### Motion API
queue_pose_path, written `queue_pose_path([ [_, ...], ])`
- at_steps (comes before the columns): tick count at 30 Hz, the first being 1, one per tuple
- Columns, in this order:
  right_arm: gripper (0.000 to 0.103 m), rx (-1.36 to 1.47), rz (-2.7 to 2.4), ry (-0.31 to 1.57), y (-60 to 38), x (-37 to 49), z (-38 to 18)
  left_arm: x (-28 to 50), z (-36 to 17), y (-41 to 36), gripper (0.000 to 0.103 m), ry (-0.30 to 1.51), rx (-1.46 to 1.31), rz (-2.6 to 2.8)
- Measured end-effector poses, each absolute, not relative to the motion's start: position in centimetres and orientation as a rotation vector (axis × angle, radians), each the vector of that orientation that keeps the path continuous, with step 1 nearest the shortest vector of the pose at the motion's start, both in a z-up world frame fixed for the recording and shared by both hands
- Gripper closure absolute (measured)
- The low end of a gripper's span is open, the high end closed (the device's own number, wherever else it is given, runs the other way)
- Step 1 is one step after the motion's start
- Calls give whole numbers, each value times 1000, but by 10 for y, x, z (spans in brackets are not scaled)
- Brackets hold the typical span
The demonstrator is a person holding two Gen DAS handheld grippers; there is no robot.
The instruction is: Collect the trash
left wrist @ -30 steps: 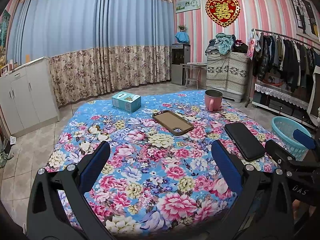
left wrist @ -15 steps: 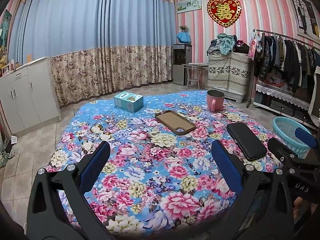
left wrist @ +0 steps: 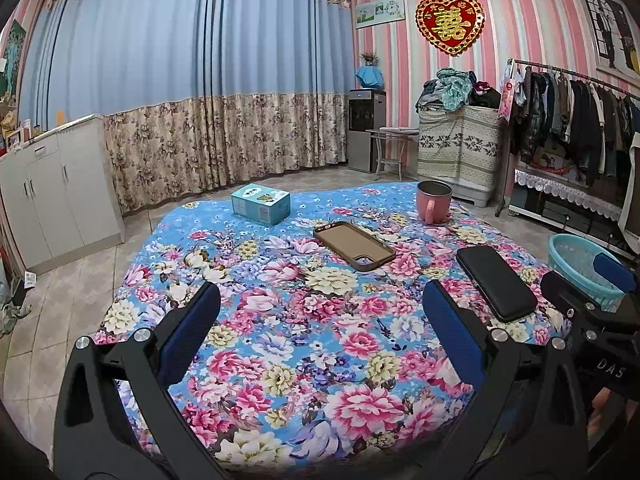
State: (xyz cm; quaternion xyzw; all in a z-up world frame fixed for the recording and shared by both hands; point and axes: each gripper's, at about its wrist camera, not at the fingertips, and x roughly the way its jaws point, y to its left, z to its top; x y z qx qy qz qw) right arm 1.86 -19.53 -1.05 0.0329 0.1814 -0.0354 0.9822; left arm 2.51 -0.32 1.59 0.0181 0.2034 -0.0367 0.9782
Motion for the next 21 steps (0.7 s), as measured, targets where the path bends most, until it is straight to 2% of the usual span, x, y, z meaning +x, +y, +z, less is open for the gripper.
queue_pose_path([
  [21, 4, 63, -74, 361, -198, 19, -9, 24, 20, 0, 5, 398, 16, -69],
])
